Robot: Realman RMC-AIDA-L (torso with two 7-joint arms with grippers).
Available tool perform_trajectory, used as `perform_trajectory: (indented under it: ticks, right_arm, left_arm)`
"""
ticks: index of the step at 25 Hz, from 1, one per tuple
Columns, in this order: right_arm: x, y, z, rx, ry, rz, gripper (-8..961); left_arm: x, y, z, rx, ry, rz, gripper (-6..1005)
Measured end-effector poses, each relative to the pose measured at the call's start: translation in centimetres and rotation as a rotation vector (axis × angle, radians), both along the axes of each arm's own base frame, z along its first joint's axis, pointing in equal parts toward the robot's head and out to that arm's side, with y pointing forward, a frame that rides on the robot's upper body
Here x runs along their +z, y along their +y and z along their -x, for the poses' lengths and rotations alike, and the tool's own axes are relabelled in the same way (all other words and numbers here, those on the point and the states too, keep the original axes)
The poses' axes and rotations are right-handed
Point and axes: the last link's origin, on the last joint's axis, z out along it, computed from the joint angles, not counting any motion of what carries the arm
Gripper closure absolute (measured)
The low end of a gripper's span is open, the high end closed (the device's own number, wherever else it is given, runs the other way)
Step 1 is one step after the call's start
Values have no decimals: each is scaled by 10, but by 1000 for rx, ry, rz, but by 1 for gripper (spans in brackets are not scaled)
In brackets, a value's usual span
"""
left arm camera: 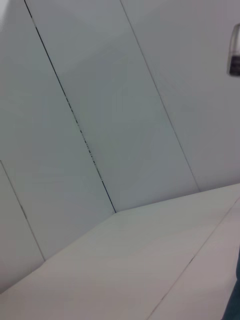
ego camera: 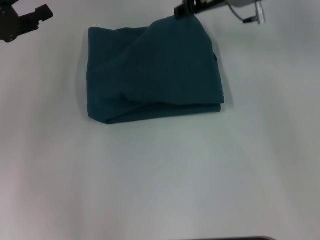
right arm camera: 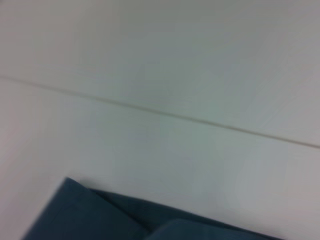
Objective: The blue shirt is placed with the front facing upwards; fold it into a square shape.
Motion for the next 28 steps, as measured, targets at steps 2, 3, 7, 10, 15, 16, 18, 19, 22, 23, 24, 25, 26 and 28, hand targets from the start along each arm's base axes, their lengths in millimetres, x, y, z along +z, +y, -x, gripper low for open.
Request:
perform_trajectory:
  ticks: [2,3,7,10,15,16,18,19,22,23,24,25,26,28]
  right_arm:
    - [8,-3,4,0,41,-9,389]
    - [10,-4,4,-6,62,-9,389]
    - [-1,-5,-5,-49,84,10,388]
    - [-14,-2,-13,-75,64,-4,388]
    - [-26,2,-17,-94,71,-41,387]
    - [-27,2,-18,-97,79,-47,387]
    - [-31,2,-18,-104,90,-53,387]
    - [-34,1,-19,-105,91,-53,387]
    - [-38,2,-20,-107,81,-61,386]
    - [-40,2,-21,-108,75,-63,386]
    - [-41,2,-21,-110,71,-63,386]
    - [-42,2,-21,-112,67,-62,386]
    - [-42,2,-22,-114,64,-59,386]
    - [-40,3,-22,-117,60,-53,385]
  left_arm:
    - [0,0,0,0,-1,1,38]
    - [-1,-1,0,1,-1,1,38]
    - [-1,-1,0,1,-3,3,38]
    - [-1,1,-2,-5,-4,3,37]
    - [-2,2,-4,-8,-5,7,37]
    - [-2,2,-4,-7,-6,7,37]
    - [-2,2,-3,-6,-6,8,37]
    - [-2,1,-3,-3,-6,7,37]
    - [-1,2,-2,2,-4,4,37]
    - [-1,2,-2,2,-5,3,37]
    - [-1,2,-2,2,-5,3,37]
    - [-1,2,-2,1,-4,4,37]
    - [-1,3,-3,0,-4,4,37]
    - [-1,3,-3,-1,-3,4,37]
